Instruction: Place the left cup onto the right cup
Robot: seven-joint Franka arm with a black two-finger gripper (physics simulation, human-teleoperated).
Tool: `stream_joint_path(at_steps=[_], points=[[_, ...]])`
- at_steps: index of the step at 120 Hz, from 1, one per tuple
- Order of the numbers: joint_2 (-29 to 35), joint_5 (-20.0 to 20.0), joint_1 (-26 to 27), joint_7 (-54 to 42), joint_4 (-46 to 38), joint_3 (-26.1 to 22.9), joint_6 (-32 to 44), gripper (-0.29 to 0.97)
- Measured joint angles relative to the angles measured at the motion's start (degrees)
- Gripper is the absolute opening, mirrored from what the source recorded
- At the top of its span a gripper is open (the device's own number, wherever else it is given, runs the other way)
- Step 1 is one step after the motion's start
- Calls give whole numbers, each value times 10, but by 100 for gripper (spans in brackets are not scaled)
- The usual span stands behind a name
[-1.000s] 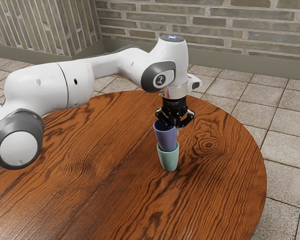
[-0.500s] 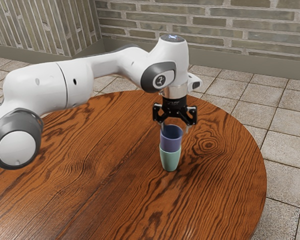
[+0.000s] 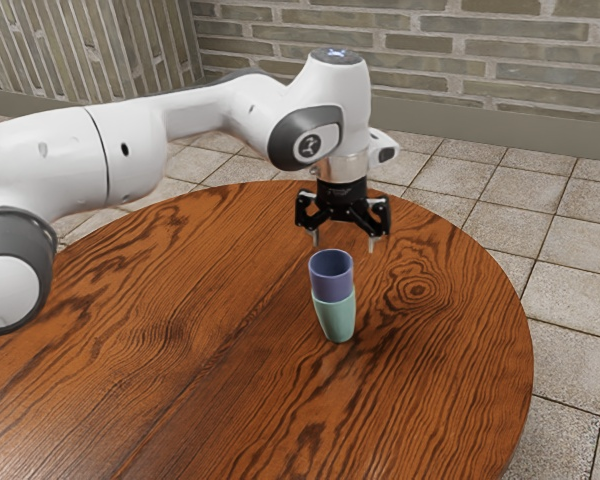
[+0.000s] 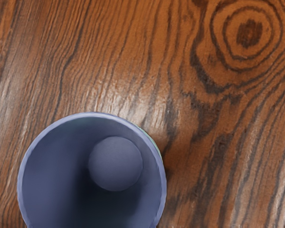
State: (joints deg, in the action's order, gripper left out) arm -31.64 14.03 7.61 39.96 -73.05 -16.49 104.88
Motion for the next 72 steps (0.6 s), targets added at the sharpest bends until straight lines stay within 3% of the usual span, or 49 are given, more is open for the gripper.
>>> stream_joint_path(at_steps=[44, 72], points=[[93, -1, 12, -4, -85, 8, -4, 68], [141, -3, 12, -65, -126, 35, -6, 68]])
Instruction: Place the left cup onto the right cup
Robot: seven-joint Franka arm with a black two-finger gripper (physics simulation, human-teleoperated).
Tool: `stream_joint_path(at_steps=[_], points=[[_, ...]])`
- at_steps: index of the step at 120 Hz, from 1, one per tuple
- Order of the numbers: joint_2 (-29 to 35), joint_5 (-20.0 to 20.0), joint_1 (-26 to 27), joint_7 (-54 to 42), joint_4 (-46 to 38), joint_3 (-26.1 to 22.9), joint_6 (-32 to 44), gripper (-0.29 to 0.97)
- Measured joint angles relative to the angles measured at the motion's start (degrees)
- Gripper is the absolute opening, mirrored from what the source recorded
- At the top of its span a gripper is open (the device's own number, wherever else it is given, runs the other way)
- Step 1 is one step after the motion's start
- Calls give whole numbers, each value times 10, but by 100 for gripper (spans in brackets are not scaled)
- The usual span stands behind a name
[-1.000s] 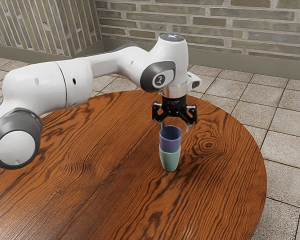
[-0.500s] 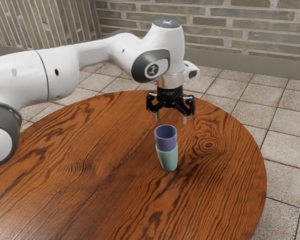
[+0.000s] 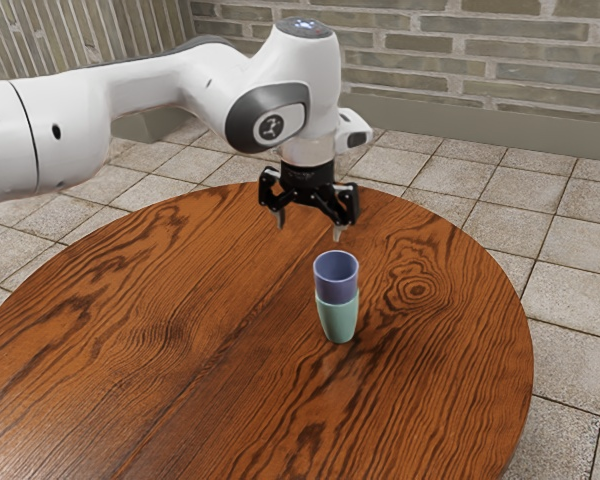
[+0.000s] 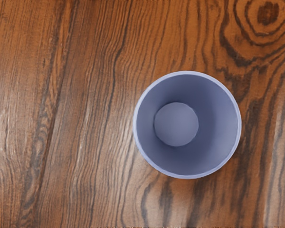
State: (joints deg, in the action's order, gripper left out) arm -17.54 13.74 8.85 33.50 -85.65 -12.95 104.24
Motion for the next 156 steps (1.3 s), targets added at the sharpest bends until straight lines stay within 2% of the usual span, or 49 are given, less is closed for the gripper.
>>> stream_joint_path(at_steps=[32, 49, 69, 112, 156], points=[[40, -6, 0, -116, -25, 38, 0, 68], [56, -8, 17, -191, -37, 75, -4, 68], [87, -8, 20, -265, -67, 91, -7, 68], [136, -15, 19, -376, -102, 98, -28, 68], [167, -36, 25, -414, -112, 98, -37, 68]])
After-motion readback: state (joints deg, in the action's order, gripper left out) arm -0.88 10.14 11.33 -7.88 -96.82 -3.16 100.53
